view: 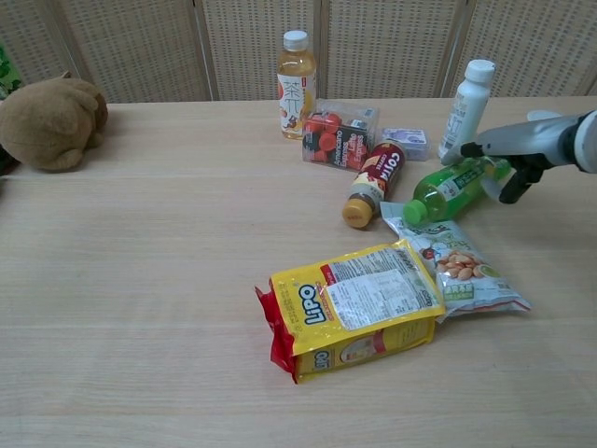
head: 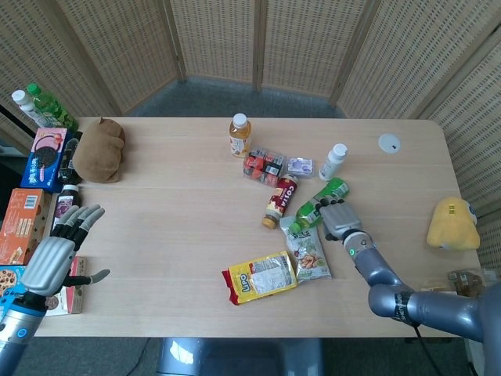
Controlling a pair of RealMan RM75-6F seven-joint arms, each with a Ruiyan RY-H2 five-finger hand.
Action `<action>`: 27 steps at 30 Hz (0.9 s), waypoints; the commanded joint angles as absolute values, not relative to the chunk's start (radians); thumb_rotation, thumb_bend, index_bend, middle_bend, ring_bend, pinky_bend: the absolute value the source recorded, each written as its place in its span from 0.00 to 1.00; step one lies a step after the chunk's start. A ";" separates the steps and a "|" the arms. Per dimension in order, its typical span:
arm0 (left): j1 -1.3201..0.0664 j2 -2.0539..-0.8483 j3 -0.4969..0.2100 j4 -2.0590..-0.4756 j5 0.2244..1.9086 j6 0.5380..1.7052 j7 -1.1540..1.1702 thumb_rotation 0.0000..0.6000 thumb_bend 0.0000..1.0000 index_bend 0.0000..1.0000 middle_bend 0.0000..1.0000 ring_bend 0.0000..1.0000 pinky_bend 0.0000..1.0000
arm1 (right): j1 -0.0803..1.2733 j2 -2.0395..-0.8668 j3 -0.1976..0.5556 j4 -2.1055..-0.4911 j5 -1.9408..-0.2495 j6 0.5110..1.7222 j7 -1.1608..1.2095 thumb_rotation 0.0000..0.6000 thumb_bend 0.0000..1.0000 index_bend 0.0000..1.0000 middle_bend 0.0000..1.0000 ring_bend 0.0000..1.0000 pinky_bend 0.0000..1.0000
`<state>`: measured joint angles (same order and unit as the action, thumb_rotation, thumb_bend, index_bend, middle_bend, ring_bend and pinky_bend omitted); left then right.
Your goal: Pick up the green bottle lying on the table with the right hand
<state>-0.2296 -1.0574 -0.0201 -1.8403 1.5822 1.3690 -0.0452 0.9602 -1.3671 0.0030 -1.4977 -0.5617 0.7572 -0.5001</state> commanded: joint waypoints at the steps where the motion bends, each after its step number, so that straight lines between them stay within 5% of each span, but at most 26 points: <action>1: -0.231 -1.059 -0.020 -1.838 1.584 1.368 -0.048 1.00 0.00 0.00 0.00 0.00 0.00 | 0.952 -1.335 -0.013 -1.533 -0.532 0.794 -0.519 1.00 0.75 0.00 0.08 0.00 0.00; 13: -0.223 -1.063 -0.013 -1.824 1.594 1.386 -0.066 1.00 0.00 0.00 0.00 0.00 0.00 | 0.922 -1.338 0.001 -1.505 -0.707 0.831 -0.484 1.00 0.28 0.00 0.00 0.00 0.00; 27: -0.195 -1.046 -0.001 -1.833 1.604 1.422 -0.067 1.00 0.00 0.00 0.00 0.00 0.00 | 0.987 -1.477 0.031 -1.227 -0.810 0.634 -0.438 1.00 0.25 0.00 0.00 0.00 0.00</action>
<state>-0.1964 -1.0463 -0.0016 -1.8321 1.6039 1.4212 -0.0670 0.9719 -1.4533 0.0269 -1.2575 -0.8082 0.6618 -0.4430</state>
